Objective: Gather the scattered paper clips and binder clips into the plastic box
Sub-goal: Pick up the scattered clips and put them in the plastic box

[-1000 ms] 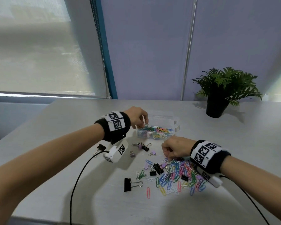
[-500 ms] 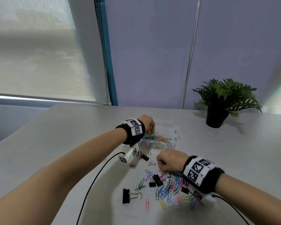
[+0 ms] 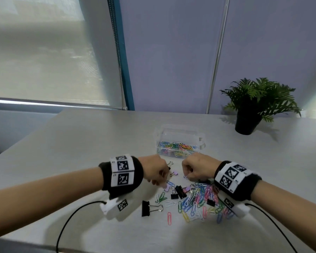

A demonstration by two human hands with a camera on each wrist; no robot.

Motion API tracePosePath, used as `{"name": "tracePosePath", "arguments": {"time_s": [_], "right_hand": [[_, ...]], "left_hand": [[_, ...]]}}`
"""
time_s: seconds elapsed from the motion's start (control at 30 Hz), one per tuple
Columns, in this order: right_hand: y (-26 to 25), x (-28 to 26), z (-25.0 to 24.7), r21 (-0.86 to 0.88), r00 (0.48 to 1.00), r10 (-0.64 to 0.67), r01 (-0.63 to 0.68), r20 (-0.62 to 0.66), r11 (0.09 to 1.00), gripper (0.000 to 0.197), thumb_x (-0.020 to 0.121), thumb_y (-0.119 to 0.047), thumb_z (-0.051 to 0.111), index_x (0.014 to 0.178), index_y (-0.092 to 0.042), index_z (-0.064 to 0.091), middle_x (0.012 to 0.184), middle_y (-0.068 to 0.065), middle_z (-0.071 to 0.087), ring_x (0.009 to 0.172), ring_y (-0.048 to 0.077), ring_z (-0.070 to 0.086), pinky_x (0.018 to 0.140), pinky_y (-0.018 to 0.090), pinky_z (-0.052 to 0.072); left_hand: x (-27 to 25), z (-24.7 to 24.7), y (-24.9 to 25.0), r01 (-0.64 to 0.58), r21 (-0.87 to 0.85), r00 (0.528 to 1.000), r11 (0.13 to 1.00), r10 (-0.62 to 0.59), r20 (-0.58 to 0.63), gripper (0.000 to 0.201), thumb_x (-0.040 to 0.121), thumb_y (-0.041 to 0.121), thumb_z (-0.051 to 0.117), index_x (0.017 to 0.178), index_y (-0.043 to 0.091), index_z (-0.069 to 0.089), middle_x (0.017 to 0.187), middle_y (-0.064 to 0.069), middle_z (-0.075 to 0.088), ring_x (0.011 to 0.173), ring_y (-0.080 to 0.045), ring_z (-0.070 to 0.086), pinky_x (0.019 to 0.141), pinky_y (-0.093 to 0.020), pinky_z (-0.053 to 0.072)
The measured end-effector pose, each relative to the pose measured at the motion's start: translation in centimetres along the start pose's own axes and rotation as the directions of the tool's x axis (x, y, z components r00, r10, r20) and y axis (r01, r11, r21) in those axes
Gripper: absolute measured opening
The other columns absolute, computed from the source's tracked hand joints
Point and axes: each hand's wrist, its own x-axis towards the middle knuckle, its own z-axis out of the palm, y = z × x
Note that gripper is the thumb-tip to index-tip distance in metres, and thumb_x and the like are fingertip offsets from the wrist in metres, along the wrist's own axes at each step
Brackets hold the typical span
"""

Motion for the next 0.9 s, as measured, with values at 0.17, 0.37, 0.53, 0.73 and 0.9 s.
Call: {"name": "tracePosePath", "arguments": {"time_s": [0.17, 0.37, 0.53, 0.73, 0.9], "right_hand": [[1.3, 1.3, -4.2, 0.167, 0.988, 0.038, -0.013, -0.151, 0.986, 0.01, 0.082, -0.008, 0.063, 0.08, -0.017, 0.06, 0.071, -0.01, 0.059, 0.059, 0.0, 0.054, 0.052, 0.006, 0.039], [2.8, 5.1, -7.4, 0.247, 0.911, 0.165, -0.073, -0.377, 0.966, 0.01, 0.082, -0.001, 0.057, 0.078, -0.01, 0.056, 0.075, 0.004, 0.063, 0.063, 0.021, 0.066, 0.061, 0.029, 0.054], [3.1, 6.2, -6.6, 0.085, 0.923, 0.202, -0.184, -0.328, 0.979, 0.007, 0.085, -0.011, 0.06, 0.09, -0.008, 0.063, 0.099, 0.011, 0.066, 0.094, 0.029, 0.062, 0.084, 0.037, 0.05], [-1.9, 1.1, -4.6, 0.017, 0.978, -0.062, 0.067, -0.199, 0.998, 0.004, 0.087, -0.015, 0.057, 0.087, -0.015, 0.06, 0.087, 0.0, 0.062, 0.083, 0.015, 0.055, 0.076, 0.029, 0.046], [-6.6, -4.2, -0.2, 0.037, 0.982, -0.186, 0.184, 0.032, 0.982, 0.016, 0.085, -0.027, 0.06, 0.095, -0.015, 0.059, 0.101, 0.002, 0.061, 0.088, 0.017, 0.055, 0.076, 0.034, 0.045]], "left_hand": [[-1.4, 2.7, 1.0, 0.221, 0.157, 0.972, 0.963, -0.205, -0.113, 0.041, 0.082, 0.04, 0.064, 0.106, 0.007, 0.061, 0.112, -0.013, 0.063, 0.103, -0.029, 0.058, 0.078, -0.032, 0.044], [-0.9, 4.1, 1.4, 0.258, 0.113, 0.958, 0.96, -0.238, -0.162, 0.033, 0.082, 0.025, 0.066, 0.109, 0.008, 0.056, 0.118, -0.016, 0.057, 0.107, -0.033, 0.056, 0.079, -0.035, 0.043], [-1.0, 4.2, 1.3, 0.226, 0.078, 0.967, 0.971, -0.215, -0.134, 0.029, 0.084, 0.012, 0.061, 0.111, 0.006, 0.057, 0.12, -0.018, 0.057, 0.109, -0.033, 0.056, 0.088, -0.037, 0.046], [-0.8, 3.9, 0.5, 0.125, 0.025, 0.988, 0.992, -0.122, -0.094, 0.024, 0.082, 0.009, 0.063, 0.105, 0.003, 0.061, 0.112, -0.015, 0.065, 0.101, -0.025, 0.059, 0.085, -0.031, 0.046], [-0.7, 3.2, -0.7, 0.082, -0.106, 0.994, 0.991, -0.088, -0.059, 0.02, 0.08, 0.008, 0.066, 0.099, 0.003, 0.064, 0.103, -0.015, 0.07, 0.06, 0.0, 0.054, 0.059, -0.009, 0.041]]}}
